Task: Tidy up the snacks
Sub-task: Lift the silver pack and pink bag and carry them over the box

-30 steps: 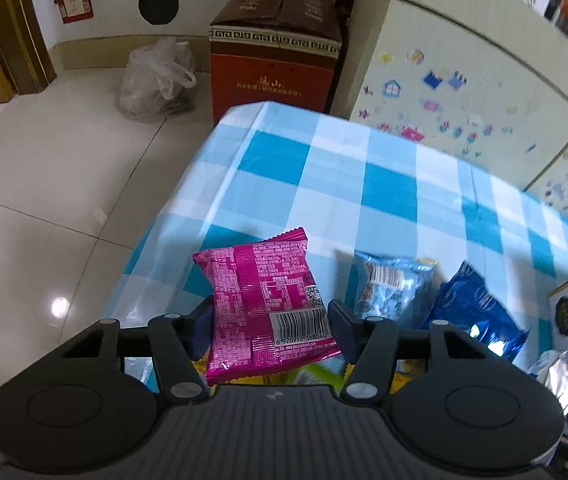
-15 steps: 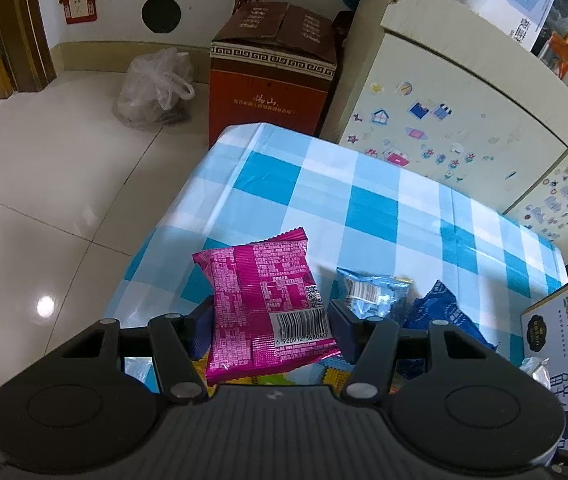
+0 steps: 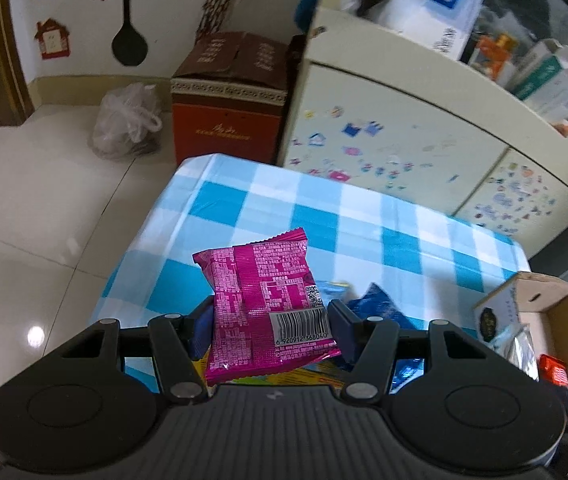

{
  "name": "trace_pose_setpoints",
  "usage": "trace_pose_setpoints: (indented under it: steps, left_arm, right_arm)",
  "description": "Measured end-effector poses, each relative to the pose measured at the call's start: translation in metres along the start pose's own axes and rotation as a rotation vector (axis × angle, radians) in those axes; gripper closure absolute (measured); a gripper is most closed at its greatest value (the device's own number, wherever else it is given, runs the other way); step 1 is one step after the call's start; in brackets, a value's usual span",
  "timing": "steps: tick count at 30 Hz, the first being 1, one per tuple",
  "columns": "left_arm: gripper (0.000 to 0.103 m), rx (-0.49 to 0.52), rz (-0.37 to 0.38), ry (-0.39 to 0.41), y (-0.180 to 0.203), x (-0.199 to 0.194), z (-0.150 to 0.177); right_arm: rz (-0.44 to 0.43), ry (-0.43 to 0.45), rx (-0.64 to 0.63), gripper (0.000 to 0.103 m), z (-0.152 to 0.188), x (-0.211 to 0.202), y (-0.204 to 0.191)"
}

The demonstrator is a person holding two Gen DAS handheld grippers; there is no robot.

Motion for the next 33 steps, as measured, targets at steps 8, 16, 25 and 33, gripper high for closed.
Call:
trace_pose_setpoints:
  steps: [8,16,25,33]
  left_arm:
    - [0.039,0.063,0.010,0.034,0.026,-0.015,0.004]
    - [0.039,0.121,0.027,0.046,0.050,-0.020,0.011]
    - [0.039,0.184,0.046,0.074,0.072,-0.024,0.017]
    - [0.039,0.260,0.076,0.091,0.098,-0.025,0.027]
  right_arm:
    - [-0.022,0.070,0.037,0.021,-0.014,-0.031,0.013]
    - [-0.018,0.117,0.070,0.021,-0.024,-0.050,0.025]
    - [-0.004,0.171,0.112,0.021,-0.028,-0.077,0.048]
    - [0.040,0.226,0.171,0.021,-0.025,-0.108,0.082]
Point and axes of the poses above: each gripper's, at about its wrist camera, not at the fingertips, and x roughly the way its jaws point, y to its right, z to its underside, the point moved 4 cm from there along x, roughly the way its jaws point, and after that the axes turned 1 degree about z, right-handed, at the moved point
